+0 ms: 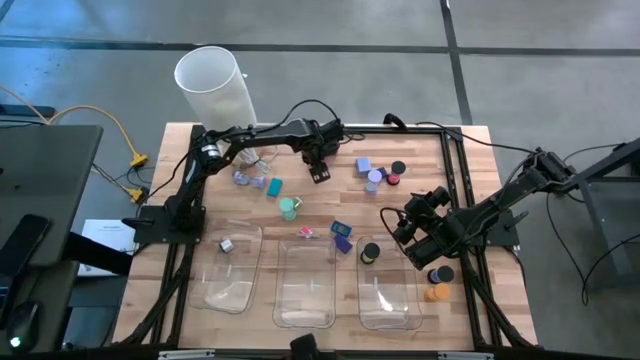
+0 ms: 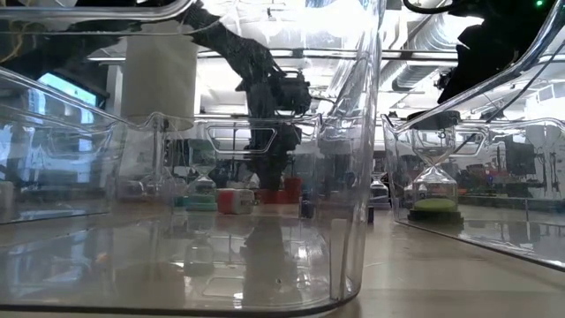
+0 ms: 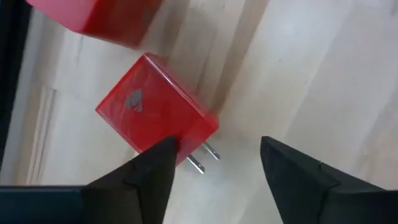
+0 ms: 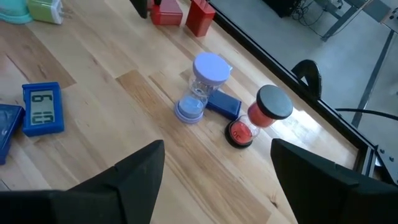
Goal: Pick & Place Office items
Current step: Put the middle red adapter into the left bin, then put the red adapter into the left bin
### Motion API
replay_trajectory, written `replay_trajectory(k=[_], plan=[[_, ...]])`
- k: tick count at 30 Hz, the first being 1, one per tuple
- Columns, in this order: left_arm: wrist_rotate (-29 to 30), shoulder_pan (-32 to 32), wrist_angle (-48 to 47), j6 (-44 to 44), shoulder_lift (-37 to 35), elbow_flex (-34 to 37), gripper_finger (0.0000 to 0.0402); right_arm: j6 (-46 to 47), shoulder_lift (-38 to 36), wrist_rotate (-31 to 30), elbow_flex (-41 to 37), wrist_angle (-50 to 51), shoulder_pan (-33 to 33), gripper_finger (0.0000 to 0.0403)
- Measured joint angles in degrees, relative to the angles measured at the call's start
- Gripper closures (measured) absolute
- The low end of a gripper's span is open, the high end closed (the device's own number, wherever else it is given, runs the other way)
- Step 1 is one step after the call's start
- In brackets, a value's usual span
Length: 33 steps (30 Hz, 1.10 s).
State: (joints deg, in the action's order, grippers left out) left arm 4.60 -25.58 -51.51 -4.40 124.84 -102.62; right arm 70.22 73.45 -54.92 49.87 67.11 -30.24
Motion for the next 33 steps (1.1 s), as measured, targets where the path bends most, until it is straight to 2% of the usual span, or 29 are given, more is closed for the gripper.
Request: replay_trajectory(k=[9,11,14,16,22,28,33], plan=[[0.0,2.43,-3.29,-7.77,-3.72,0.12,0.0149,0.0,0.0,1.01,0.0,-0.11,0.0,0.0119],[2.57,3.03,-3.41,-7.79,-4.23,0.12,0.0147,0.0,0.0,1.01,0.0,-0.11,0.0,0.0119],[10.63,3.58,-1.37,-5.66,-4.9,0.03,0.0146,0.0,0.0,0.89,0.0,-0.11,0.02,0.0119],[12.65,3.24,-0.14,-3.33,-5.05,0.03,0.0146,-0.19,0.0,0.55,0.0,-0.11,0.02,0.0119],[5.68,-0.08,2.34,4.78,-5.09,0.03,0.0132,-1.51,0.0,0.44,0.0,-1.36,0.0,0.0119],[4.77,-3.97,2.67,18.77,-5.11,0.01,0.0087,-2.41,0.0,0.83,0.0,-1.48,0.0,0.0119],[-0.42,-5.44,4.68,23.16,-4.52,-0.1,0.0074,-2.99,0.0,0.19,0.0,-1.84,0.0,0.0119]])
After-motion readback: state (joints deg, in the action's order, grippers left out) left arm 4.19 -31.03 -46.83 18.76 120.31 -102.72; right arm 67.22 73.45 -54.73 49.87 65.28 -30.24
